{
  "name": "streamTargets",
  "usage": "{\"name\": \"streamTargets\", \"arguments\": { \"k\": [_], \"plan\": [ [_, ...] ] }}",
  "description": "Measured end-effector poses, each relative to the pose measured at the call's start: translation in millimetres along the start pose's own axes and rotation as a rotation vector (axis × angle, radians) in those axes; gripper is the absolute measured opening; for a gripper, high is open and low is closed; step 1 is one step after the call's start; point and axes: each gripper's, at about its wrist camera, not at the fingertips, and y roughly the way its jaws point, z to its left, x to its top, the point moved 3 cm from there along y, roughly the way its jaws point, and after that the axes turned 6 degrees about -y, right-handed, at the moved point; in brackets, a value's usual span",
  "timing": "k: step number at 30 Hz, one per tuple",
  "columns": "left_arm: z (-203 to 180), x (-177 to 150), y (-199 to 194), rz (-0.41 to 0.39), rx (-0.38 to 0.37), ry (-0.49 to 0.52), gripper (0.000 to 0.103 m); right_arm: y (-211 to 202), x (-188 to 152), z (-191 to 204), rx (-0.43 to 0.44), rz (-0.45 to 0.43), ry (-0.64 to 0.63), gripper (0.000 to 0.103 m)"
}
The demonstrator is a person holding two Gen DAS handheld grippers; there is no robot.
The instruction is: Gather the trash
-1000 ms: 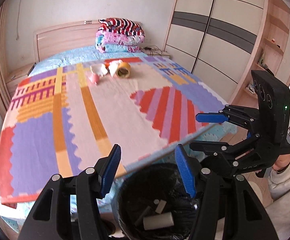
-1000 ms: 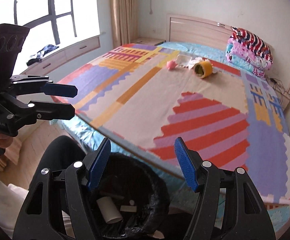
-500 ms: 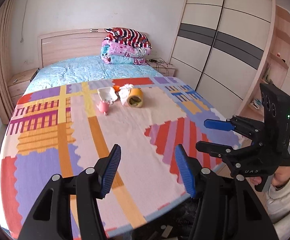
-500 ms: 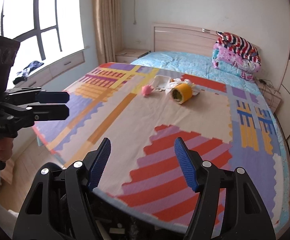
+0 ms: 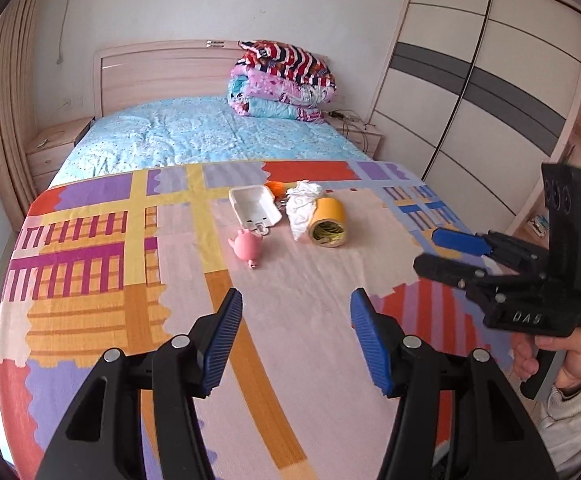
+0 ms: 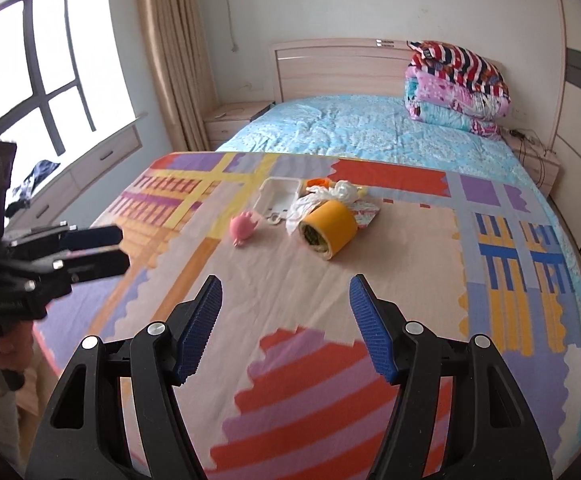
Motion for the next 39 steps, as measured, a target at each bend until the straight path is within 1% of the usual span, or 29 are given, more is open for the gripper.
{"name": "streamTargets", "arguments": {
  "k": [2,5,13,17,20,22,24,26,28,30,31,32,33,34,39],
  "plan": [
    [5.5,5.6,14.8,0.019,0.006,-0.006,0.054,12.3,7.8,-8.5,0.000,0.005,0.031,0.066],
    [13.5,12.8,33.9,0.045,0.039,-0.020,0.054,30.6,16.9,-20.9,0.004,0.020,0.076,0.066],
    [31.2,25.5,79.9,0.106,0.045,-0.043,0.054,77.5,23.5,-47.3,0.039,0.086,0.180,0.066],
    [38.3,32.0,99.7,0.128,0.055,-0.056,0.054,93.9,26.3,-55.9,0.082,0.108,0.247,0.066],
    [44.9,37.6,111.7,0.141,0.074,-0.079,0.054,103.5,27.0,-58.9,0.092,0.126,0.275,0.066],
    [44.0,40.9,118.7,0.158,0.059,-0.072,0.054,110.9,26.1,-60.5,0.114,0.144,0.302,0.066],
    [43.8,42.6,123.6,0.160,0.069,-0.067,0.054,115.4,24.3,-63.4,0.126,0.152,0.332,0.066],
    [41.2,43.0,128.2,0.165,0.068,-0.048,0.054,120.8,21.6,-66.2,0.160,0.159,0.372,0.066],
    [42.8,44.1,135.5,0.176,0.089,-0.042,0.054,124.4,20.2,-67.6,0.188,0.160,0.401,0.065],
    [44.0,42.6,140.8,0.185,0.091,-0.041,0.048,124.3,20.7,-66.4,0.183,0.156,0.397,0.065],
    [44.5,42.4,143.3,0.184,0.098,-0.038,0.044,123.6,20.8,-65.4,0.185,0.156,0.399,0.065],
    [43.7,42.6,143.6,0.177,0.108,-0.029,0.039,123.9,20.6,-64.0,0.205,0.158,0.405,0.061],
    [42.8,42.5,144.0,0.177,0.117,-0.021,0.037,124.2,20.1,-62.7,0.217,0.160,0.410,0.059],
    [42.3,42.3,144.2,0.176,0.116,-0.020,0.034,124.1,20.7,-61.8,0.214,0.158,0.406,0.059],
    [40.3,39.8,141.7,0.170,0.132,-0.006,0.034,118.1,18.0,-62.3,0.211,0.153,0.407,0.058]
  ]
}}
